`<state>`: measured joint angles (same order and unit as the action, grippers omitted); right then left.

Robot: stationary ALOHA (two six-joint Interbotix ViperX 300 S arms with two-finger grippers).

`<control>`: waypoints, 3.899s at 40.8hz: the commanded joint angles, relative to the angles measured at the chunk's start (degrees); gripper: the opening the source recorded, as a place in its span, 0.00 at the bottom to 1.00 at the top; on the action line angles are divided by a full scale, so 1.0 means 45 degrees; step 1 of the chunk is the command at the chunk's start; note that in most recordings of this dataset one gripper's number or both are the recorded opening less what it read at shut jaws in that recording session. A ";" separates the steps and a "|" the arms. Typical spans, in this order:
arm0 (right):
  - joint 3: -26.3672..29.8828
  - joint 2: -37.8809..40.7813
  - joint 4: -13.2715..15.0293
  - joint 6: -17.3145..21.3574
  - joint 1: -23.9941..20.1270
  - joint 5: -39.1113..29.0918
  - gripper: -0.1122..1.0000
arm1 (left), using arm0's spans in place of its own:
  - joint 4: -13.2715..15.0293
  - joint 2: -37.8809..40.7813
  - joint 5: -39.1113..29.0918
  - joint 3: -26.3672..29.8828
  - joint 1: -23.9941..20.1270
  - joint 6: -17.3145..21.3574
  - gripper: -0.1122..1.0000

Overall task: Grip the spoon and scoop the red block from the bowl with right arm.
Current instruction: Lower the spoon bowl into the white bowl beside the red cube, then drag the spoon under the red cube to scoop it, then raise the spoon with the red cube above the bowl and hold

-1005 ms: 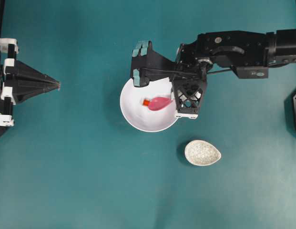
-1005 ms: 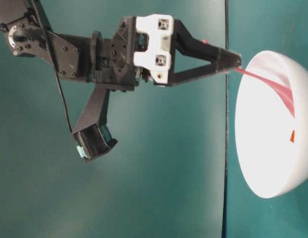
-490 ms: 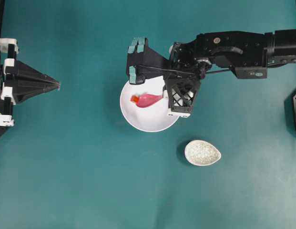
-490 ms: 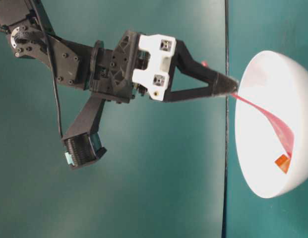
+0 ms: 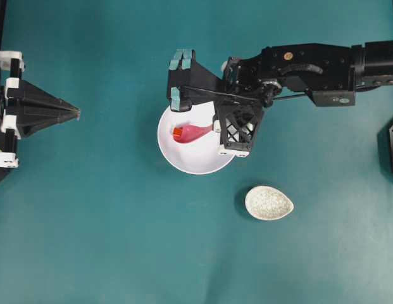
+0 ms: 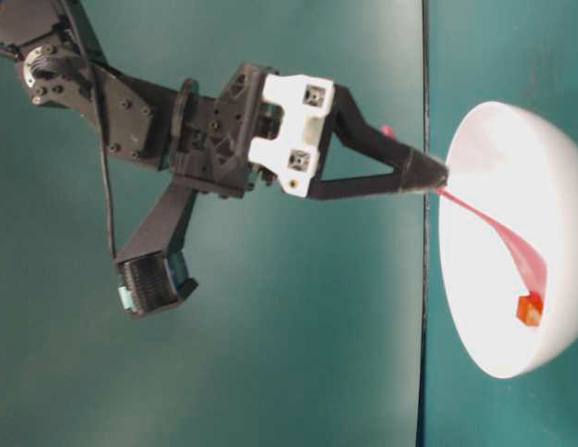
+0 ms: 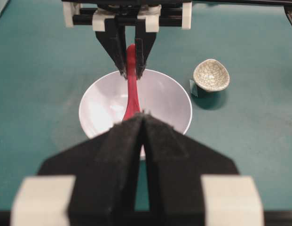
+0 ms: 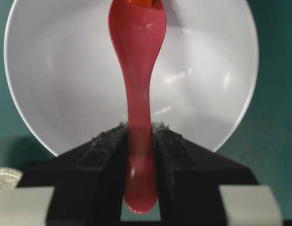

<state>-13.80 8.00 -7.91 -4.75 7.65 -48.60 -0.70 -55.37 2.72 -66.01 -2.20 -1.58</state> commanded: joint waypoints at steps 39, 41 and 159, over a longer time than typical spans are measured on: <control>-0.5566 -0.3848 0.0020 0.0039 -0.0645 0.6035 0.30 | -0.0039 0.0117 0.0020 0.0332 -0.0039 -0.0039 0.10; -0.5840 -0.3984 0.0000 0.0039 -0.0645 0.6543 0.30 | -0.0039 0.0098 0.0020 0.0313 -0.0039 -0.0059 0.10; -0.3594 -0.7227 -0.0195 0.0117 -0.0664 0.5195 0.30 | -0.0039 -0.0312 -0.0137 0.0488 -0.0039 -0.0078 0.10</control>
<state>-31.38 -23.47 -8.61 -4.31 4.83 -26.02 -0.79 -56.95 1.85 -65.48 -2.20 -2.02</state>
